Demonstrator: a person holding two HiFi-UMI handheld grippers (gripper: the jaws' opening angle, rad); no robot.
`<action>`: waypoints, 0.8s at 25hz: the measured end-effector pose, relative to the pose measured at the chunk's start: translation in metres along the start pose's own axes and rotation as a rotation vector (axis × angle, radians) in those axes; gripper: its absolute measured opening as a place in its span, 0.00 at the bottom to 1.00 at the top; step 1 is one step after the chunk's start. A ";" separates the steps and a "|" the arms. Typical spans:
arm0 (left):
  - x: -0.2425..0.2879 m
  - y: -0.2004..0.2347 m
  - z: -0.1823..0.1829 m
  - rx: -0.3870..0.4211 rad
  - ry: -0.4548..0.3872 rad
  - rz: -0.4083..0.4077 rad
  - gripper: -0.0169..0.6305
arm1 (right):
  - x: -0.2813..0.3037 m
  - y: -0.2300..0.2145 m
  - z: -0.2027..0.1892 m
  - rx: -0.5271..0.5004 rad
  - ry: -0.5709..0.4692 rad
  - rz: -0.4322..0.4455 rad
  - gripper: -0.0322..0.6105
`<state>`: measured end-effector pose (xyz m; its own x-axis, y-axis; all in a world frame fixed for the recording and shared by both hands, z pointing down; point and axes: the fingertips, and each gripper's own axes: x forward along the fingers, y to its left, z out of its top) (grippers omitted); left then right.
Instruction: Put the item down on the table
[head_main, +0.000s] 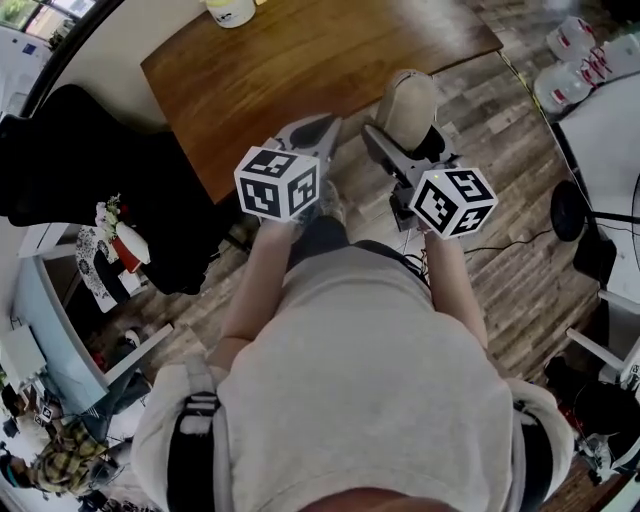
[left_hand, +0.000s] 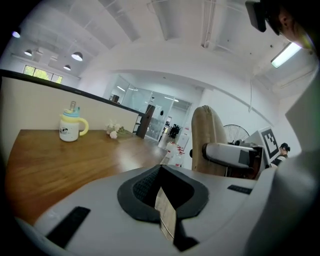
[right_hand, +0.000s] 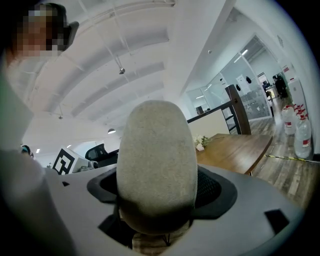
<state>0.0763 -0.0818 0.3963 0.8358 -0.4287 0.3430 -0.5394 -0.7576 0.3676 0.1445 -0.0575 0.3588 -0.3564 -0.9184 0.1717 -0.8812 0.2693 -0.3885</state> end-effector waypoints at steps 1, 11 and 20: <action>0.005 0.007 0.008 0.001 -0.003 0.001 0.05 | 0.008 -0.003 0.006 -0.003 -0.002 0.002 0.68; 0.043 0.078 0.078 0.002 -0.055 0.028 0.05 | 0.095 -0.032 0.054 -0.040 -0.003 0.021 0.68; 0.046 0.129 0.094 -0.037 -0.089 0.089 0.05 | 0.157 -0.030 0.060 -0.052 0.030 0.097 0.68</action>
<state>0.0551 -0.2460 0.3784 0.7893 -0.5367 0.2982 -0.6139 -0.6965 0.3714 0.1340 -0.2276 0.3429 -0.4494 -0.8784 0.1628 -0.8567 0.3720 -0.3574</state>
